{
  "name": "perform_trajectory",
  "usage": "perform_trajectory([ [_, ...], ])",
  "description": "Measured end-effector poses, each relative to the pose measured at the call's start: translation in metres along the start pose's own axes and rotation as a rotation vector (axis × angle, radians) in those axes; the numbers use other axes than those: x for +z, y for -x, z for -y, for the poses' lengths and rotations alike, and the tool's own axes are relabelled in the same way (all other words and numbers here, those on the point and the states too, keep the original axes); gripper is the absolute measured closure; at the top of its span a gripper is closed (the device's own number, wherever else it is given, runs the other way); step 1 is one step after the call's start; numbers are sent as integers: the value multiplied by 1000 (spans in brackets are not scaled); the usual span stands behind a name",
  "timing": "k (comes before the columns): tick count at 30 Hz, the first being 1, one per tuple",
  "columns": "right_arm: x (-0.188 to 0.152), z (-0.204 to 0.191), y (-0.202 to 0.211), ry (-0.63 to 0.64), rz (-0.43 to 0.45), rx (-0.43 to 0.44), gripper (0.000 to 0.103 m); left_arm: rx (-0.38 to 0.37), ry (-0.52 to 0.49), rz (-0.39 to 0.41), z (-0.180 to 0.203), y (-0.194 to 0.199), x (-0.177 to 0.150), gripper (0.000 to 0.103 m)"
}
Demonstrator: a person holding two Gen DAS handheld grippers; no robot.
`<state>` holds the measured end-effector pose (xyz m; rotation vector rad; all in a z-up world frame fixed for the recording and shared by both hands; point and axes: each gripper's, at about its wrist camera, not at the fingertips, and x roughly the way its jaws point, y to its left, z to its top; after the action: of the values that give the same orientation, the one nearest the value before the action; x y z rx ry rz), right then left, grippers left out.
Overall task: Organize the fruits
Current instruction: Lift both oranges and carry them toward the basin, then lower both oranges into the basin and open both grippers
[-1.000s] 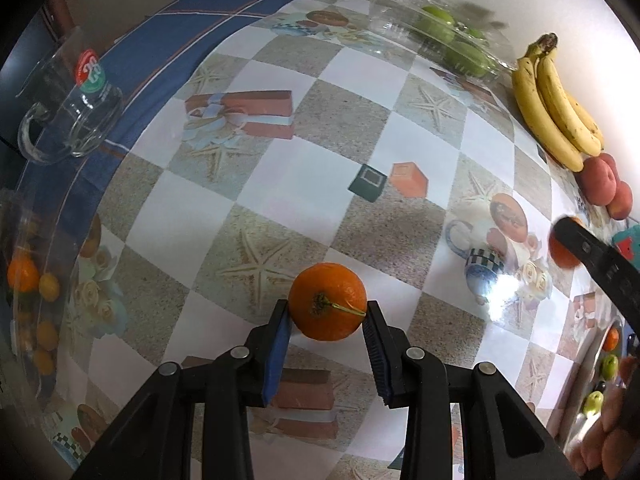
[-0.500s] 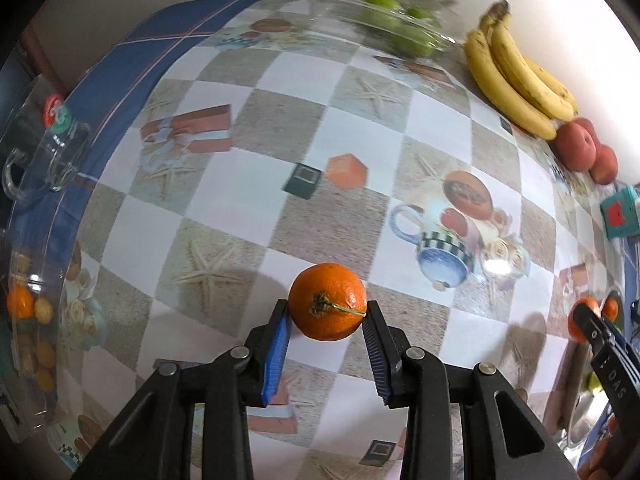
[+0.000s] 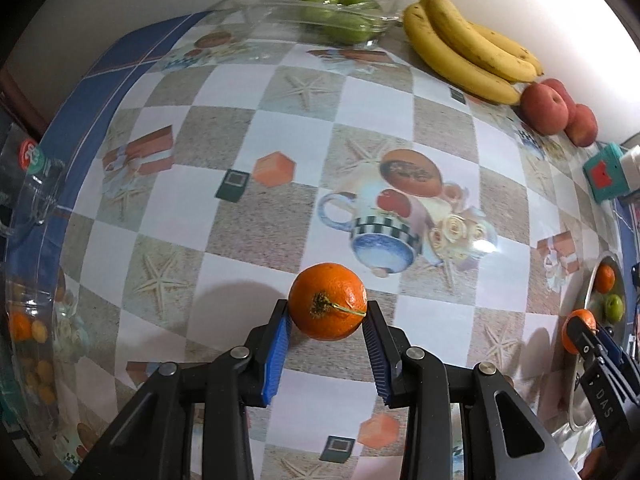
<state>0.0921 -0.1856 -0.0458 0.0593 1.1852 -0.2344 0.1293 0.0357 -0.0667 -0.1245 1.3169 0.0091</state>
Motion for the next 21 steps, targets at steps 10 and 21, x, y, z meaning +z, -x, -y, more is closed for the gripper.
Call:
perform_trajectory([
  [10,-7,9,12,0,30,29,62,-19,-89,38,43,16,-6,64],
  [21,-16,43,23,-80,36,55,62,-31,-183,56,88,29,-17,64],
])
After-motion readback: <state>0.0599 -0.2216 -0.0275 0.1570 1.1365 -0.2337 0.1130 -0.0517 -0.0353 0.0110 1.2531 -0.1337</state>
